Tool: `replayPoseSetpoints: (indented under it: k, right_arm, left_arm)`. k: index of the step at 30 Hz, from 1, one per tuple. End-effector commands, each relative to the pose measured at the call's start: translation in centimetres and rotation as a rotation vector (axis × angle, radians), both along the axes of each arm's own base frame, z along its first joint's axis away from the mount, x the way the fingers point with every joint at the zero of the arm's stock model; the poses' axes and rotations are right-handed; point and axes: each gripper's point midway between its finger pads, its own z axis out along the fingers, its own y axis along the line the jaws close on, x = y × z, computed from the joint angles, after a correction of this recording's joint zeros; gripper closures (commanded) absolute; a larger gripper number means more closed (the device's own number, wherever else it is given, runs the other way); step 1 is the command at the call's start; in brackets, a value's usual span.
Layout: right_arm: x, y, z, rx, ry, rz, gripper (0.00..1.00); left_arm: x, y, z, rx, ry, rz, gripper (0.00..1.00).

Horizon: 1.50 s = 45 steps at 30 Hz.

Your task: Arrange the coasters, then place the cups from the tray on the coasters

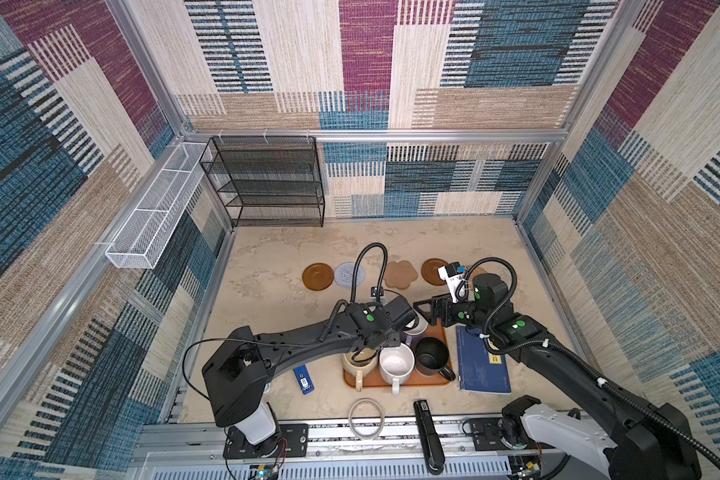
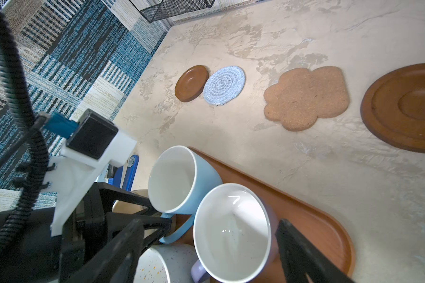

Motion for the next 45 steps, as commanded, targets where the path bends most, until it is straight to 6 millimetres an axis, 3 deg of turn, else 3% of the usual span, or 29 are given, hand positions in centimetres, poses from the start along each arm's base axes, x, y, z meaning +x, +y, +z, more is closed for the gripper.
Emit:
replayPoseSetpoints:
  k: [1, 7, 32, 43, 45]
  right_arm:
    - [0.2, 0.0, 0.3, 0.008, -0.014, -0.009, 0.13]
    - [0.1, 0.2, 0.2, 0.013, -0.003, 0.003, 0.09]
    - [0.2, -0.1, 0.3, 0.006, -0.007, -0.017, 0.11]
    - [0.2, -0.3, 0.7, 0.008, -0.021, -0.027, 0.12]
    - [0.2, -0.3, 0.6, 0.008, -0.020, -0.027, 0.12]
  left_arm:
    - [0.6, 0.3, 0.2, 0.020, -0.027, 0.028, 0.62]
    - [0.7, 0.2, -0.5, 0.051, -0.019, 0.024, 0.63]
    - [1.0, 0.0, -2.7, 0.106, 0.039, 0.002, 0.71]
    - [1.3, 0.6, -2.6, 0.102, 0.043, 0.006, 0.90]
    - [1.3, 0.6, -2.5, 0.100, 0.039, 0.002, 0.99]
